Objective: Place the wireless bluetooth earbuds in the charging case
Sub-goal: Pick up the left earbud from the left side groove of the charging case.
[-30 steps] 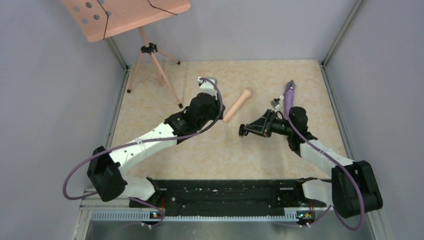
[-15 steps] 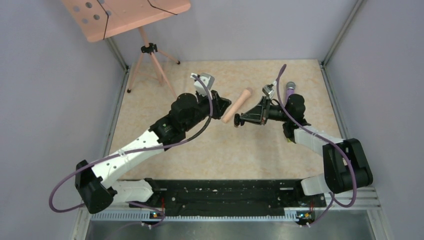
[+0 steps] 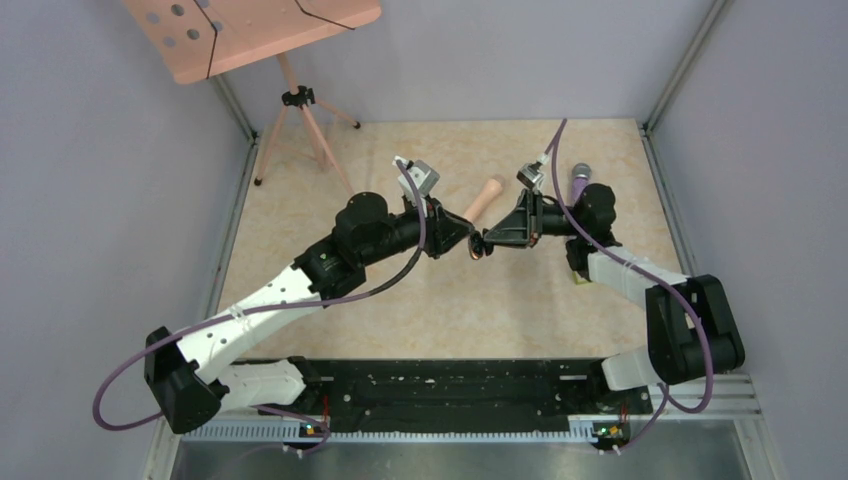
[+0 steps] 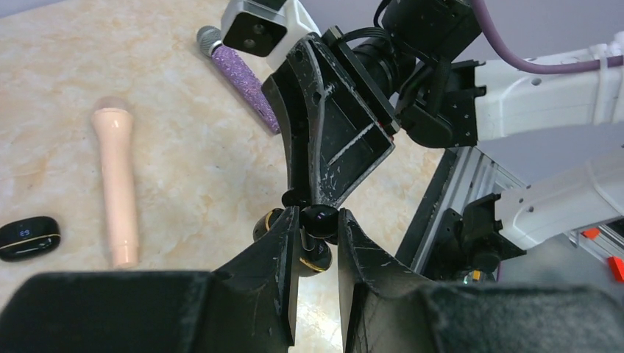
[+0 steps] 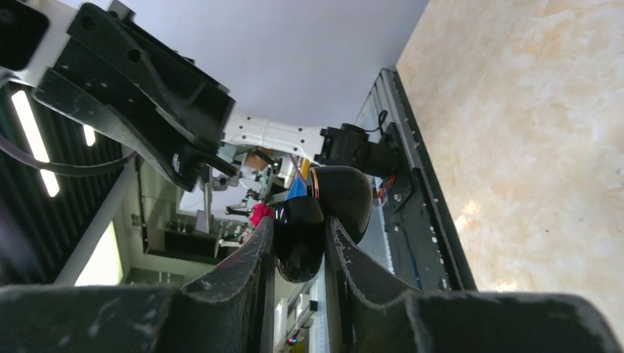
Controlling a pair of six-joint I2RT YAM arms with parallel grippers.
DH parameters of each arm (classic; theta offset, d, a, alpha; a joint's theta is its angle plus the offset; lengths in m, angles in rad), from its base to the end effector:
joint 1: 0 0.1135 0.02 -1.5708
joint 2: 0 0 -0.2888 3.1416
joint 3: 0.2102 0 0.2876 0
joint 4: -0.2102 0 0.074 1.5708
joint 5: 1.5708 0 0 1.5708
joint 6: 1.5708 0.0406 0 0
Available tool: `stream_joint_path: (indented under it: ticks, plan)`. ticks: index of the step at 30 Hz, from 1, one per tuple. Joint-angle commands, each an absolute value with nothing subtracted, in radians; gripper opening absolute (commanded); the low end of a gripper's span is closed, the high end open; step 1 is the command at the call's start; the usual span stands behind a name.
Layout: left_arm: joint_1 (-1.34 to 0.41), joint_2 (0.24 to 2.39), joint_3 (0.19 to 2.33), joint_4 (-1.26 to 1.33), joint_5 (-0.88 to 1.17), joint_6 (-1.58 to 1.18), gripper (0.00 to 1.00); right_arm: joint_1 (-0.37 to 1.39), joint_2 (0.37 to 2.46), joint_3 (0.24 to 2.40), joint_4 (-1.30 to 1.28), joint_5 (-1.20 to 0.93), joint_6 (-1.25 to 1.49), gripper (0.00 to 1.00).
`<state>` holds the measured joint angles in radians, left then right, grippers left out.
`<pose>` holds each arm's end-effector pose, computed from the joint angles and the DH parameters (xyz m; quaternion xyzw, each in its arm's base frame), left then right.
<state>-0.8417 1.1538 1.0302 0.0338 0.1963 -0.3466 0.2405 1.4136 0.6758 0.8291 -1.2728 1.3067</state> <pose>0.1959 -0.2312 0.3922 0.2441 0.6960 -0.4358 0.5159 0.2907 0.1113 0.2618 -0.1025 0.6900 0.7017 0.1451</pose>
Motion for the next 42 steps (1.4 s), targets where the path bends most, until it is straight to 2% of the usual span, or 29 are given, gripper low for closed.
stream_joint_path:
  ticks: [1,7,11,13,32,42]
  plan:
    - [-0.840,1.126,1.026,0.084,0.280,-0.320,0.08,0.252,1.422,0.654,1.085,-1.308,1.543,0.00]
    - [-0.839,1.147,1.022,0.089,0.330,-0.309,0.07,0.256,1.383,0.670,0.840,-1.278,1.458,0.00]
    - [-0.839,1.147,1.016,0.097,0.340,-0.299,0.07,0.260,1.335,0.750,0.418,-1.251,1.196,0.00]
    - [-0.839,1.151,1.012,0.104,0.342,-0.294,0.07,0.264,1.327,0.787,0.293,-1.247,1.113,0.00]
    - [-0.839,1.205,0.969,0.175,0.345,-0.278,0.08,0.270,1.277,0.749,0.257,-1.286,1.165,0.00]
    - [-0.839,1.148,0.843,0.360,0.337,-0.243,0.11,0.270,1.235,0.716,0.232,-1.277,1.168,0.00]
